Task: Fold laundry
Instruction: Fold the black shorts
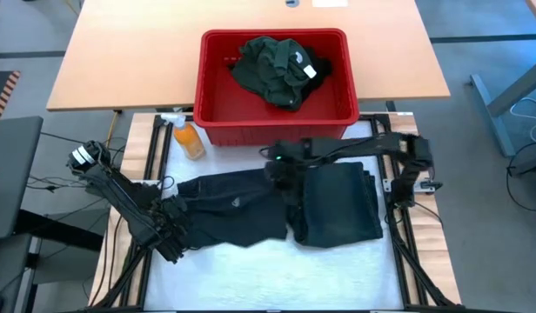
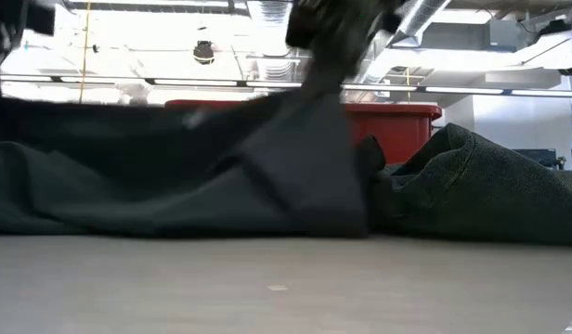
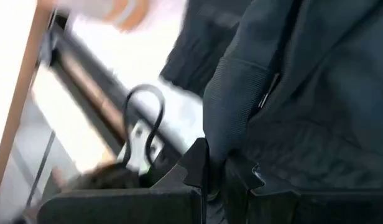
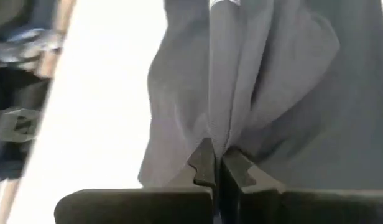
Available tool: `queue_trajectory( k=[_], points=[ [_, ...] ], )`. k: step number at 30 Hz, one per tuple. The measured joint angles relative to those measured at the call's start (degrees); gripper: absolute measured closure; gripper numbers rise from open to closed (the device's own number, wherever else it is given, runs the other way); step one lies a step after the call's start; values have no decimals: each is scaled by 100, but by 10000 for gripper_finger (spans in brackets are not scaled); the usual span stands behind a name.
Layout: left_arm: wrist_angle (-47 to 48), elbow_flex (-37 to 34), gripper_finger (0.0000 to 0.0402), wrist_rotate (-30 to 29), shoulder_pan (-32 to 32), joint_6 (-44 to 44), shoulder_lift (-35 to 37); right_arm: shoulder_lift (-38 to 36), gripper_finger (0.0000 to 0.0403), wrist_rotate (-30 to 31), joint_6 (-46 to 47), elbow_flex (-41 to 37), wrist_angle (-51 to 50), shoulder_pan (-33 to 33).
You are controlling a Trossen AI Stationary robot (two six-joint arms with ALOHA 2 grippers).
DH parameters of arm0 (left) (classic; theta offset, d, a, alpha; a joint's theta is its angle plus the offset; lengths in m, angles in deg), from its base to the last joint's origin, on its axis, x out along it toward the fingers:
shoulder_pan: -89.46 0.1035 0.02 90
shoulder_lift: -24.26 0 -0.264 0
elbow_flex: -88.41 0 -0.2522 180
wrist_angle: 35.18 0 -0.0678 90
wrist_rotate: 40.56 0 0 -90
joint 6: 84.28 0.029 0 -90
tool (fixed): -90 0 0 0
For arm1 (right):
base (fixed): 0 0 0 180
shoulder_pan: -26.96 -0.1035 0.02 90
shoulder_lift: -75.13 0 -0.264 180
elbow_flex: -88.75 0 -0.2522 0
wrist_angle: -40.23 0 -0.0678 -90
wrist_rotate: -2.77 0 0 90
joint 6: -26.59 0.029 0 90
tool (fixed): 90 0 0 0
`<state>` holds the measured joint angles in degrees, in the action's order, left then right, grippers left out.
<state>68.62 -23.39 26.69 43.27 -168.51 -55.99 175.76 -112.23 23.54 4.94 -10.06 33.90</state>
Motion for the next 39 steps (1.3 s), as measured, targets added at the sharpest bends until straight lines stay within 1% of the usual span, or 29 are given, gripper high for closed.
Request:
queue_trajectory(
  k=[3,6,7,9,11,12,16,20,23,26,30,33,39],
  points=[
    [-11,482,391,-439,-31,792,2,-544,385,-81,24,0,-600,-9],
    [-12,834,395,-859,90,1376,4,-895,385,12,223,0,-662,18],
    [-11,875,397,-943,173,1562,4,-960,385,198,309,0,-597,37],
    [-10,853,398,-987,392,1871,4,-974,385,755,431,0,-482,102],
    [-1,724,398,-947,657,2117,4,-827,385,1304,449,0,-378,206],
    [-2,645,398,-909,788,2228,4,-708,385,1442,443,0,-321,269],
    [-2,341,399,-861,1287,2467,4,-83,385,1743,412,-2,-203,508],
    [-8,65,399,-954,1743,2467,4,563,385,2217,375,-6,-159,696],
    [-10,-148,399,-956,2089,2476,4,895,381,2344,498,-9,-133,788],
    [-22,-385,397,-946,2389,2592,4,1059,361,2342,606,-9,-146,826],
    [-8,-609,376,-1059,2689,2612,2,1068,339,2346,607,-6,-242,822],
    [2,-671,349,-1122,2871,2719,2,1000,334,2366,581,-6,-258,822],
    [4,-592,294,-1307,3111,2965,2,621,332,2531,468,-6,-332,868]
  ],
)
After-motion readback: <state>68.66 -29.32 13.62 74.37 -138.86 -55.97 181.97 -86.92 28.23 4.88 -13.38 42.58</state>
